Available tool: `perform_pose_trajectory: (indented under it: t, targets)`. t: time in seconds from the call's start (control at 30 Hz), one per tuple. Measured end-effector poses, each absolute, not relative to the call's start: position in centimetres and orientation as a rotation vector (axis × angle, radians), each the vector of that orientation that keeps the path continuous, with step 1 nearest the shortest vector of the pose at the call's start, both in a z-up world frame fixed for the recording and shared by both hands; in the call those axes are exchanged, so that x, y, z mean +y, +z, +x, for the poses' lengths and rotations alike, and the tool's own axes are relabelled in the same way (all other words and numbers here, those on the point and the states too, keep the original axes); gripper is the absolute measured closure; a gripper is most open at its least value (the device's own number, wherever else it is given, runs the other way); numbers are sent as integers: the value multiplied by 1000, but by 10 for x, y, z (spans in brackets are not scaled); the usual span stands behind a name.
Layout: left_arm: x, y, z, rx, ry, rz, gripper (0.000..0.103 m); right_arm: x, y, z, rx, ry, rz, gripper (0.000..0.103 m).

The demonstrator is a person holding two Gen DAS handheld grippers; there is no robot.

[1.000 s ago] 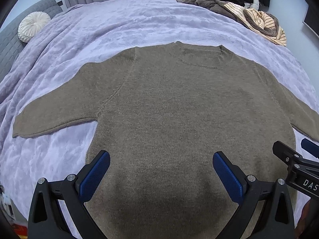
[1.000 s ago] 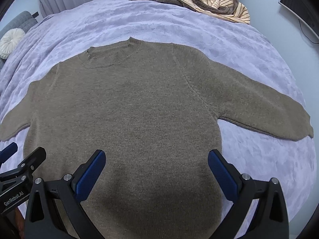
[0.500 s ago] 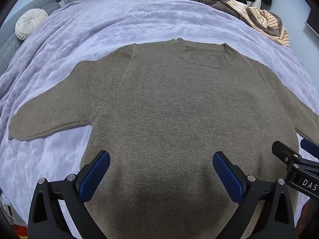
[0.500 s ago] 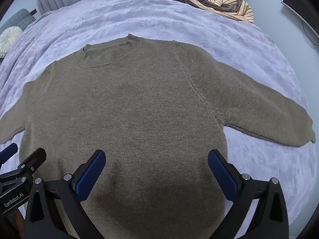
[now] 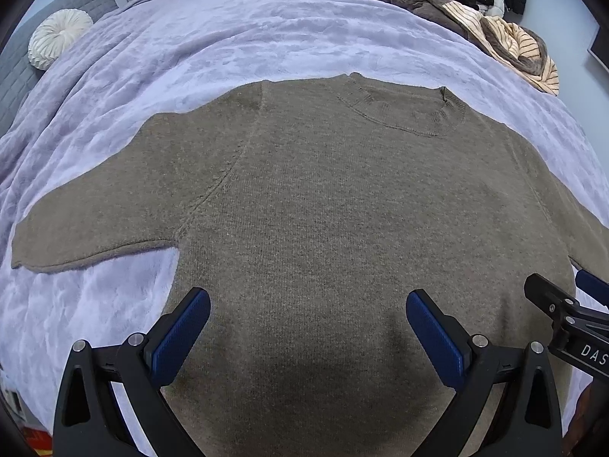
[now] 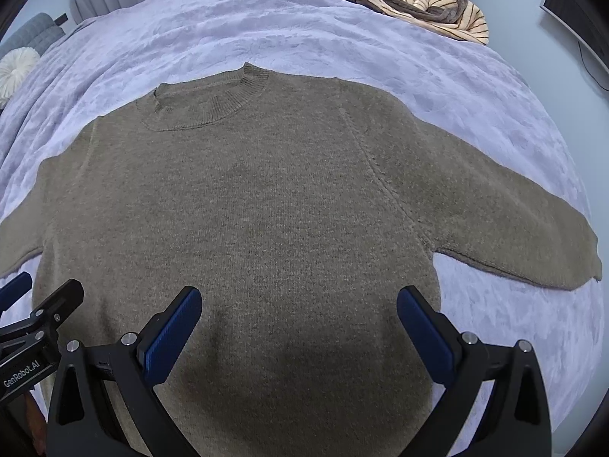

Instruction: Fold small clothes

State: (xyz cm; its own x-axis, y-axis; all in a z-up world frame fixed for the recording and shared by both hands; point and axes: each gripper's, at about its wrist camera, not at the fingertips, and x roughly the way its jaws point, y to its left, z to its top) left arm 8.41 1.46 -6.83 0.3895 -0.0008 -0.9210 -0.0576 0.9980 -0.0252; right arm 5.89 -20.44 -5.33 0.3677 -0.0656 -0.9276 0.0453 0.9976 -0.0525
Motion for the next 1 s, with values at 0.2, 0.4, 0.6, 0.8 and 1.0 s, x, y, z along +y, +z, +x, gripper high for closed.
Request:
perform_pose_trajectory:
  t: [0.2,0.4,0.6,0.8,1.0]
  targets:
    - [32,-75,84,1173,40,-85,0,-201,-56,59,1191,-66,-6,1]
    - [77,-86,77,1165,53,-177,0,-188,-54,54,1177,-23,25,1]
    - [184,-102,61,1105,170,-384,0,-159,-50,47,1153,39,7,1]
    - [293,-122,38,1007,382,-618,0,-129,-56,42,1168,93,-34,1]
    - [351,-133,43,850,379,-813,3,-106,-60,35,1187,126,-71,1]
